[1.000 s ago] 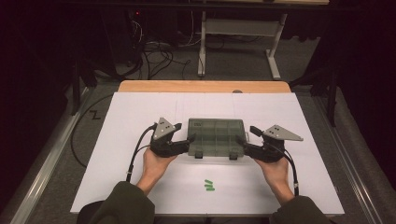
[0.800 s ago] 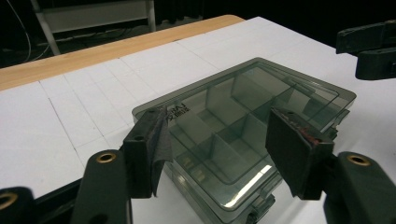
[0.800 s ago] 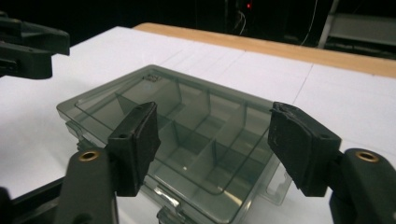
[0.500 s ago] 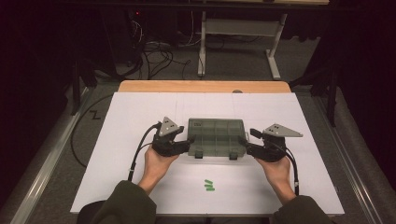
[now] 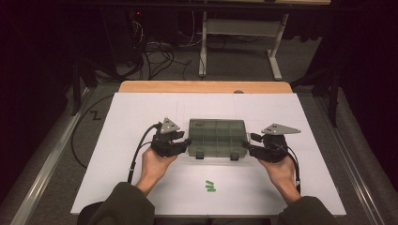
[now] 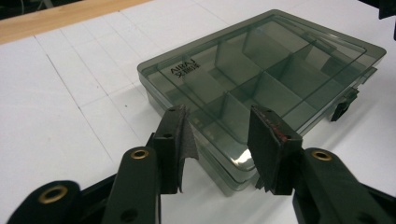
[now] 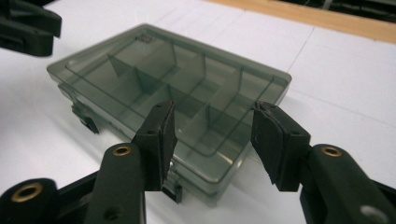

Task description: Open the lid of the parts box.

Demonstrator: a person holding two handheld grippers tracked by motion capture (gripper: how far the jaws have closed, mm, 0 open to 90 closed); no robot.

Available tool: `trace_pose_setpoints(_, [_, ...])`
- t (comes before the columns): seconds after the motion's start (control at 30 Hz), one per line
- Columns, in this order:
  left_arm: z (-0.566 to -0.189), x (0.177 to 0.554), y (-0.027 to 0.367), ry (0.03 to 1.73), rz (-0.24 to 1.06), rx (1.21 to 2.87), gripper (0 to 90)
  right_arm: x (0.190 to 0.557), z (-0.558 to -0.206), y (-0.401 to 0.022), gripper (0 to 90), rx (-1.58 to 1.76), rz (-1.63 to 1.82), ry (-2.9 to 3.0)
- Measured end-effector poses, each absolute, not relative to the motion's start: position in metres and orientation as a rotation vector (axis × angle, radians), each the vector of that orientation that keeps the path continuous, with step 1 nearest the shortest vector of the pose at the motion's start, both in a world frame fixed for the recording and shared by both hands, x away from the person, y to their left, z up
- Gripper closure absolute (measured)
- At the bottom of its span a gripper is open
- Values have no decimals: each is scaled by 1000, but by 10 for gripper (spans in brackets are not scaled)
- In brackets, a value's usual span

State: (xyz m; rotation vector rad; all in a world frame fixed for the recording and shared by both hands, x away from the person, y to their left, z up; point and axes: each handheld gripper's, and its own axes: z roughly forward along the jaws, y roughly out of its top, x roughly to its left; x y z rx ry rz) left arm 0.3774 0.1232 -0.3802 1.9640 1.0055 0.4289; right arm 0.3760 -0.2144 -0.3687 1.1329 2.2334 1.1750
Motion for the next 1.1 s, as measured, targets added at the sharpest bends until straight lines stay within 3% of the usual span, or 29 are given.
trace_pose_setpoints(0.33, [-373,381,126,1012,385,2046,668,377,-364,-219,676,1150,1095,2323])
trace_pose_setpoints(0.63, [-374,385,129,1060,300,2171,871,379,-357,-225,890,1167,956,2446])
trace_pose_setpoints(1.1, [-377,389,122,1068,243,2312,896,387,-365,-217,900,1201,753,2572])
